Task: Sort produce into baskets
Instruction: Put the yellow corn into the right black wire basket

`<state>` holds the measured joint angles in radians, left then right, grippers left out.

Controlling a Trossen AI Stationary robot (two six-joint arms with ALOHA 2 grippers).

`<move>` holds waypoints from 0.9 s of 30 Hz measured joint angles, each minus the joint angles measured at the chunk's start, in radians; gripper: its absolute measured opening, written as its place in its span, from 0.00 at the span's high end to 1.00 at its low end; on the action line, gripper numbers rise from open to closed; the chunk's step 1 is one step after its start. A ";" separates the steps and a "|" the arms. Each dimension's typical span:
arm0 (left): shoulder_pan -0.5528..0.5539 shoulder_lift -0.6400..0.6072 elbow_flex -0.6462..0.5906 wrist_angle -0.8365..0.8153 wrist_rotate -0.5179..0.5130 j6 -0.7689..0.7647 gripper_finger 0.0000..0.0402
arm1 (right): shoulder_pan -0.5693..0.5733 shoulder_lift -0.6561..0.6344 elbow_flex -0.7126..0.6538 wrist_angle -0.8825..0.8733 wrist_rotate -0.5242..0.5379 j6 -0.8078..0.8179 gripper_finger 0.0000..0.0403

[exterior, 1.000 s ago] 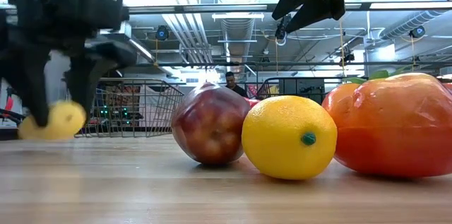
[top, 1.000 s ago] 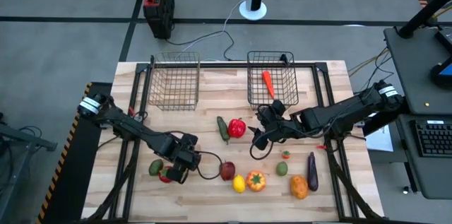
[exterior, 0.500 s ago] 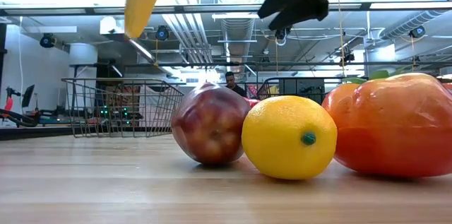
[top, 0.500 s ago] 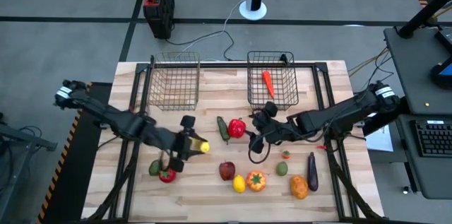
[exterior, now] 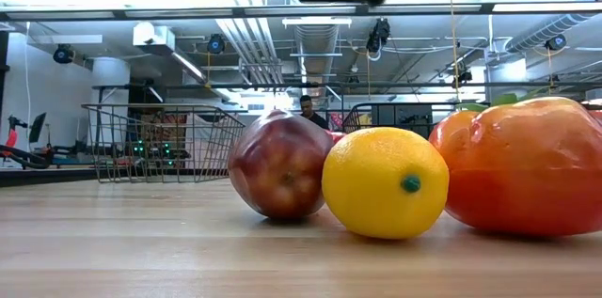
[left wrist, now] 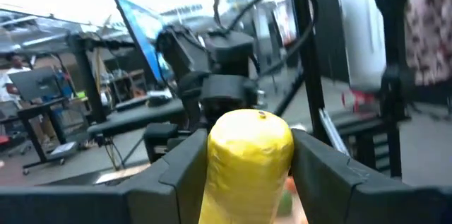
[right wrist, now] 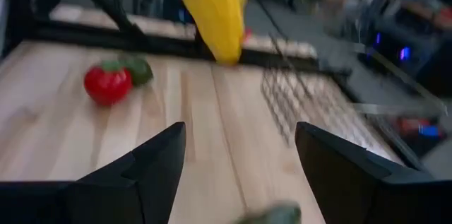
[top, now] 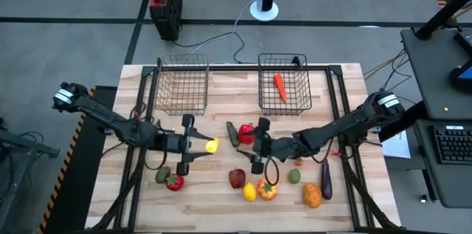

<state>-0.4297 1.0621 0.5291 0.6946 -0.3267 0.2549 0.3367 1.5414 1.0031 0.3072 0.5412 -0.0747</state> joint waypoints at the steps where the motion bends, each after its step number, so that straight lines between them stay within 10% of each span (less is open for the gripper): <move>1: 0.000 0.003 -0.018 0.040 -0.004 -0.013 0.59 | 0.001 0.013 0.000 0.042 -0.002 -0.020 0.36; 9: 0.002 0.051 -0.068 0.203 -0.014 -0.080 0.59 | -0.001 0.119 0.011 0.316 -0.025 -0.142 0.34; 27: 0.001 0.192 0.027 0.204 -0.031 -0.108 0.59 | 0.013 0.176 0.084 0.326 -0.025 -0.099 0.45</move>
<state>-0.4285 1.2537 0.5562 0.8986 -0.3573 0.1467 0.3492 1.7170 1.0870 0.6332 0.5159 -0.1735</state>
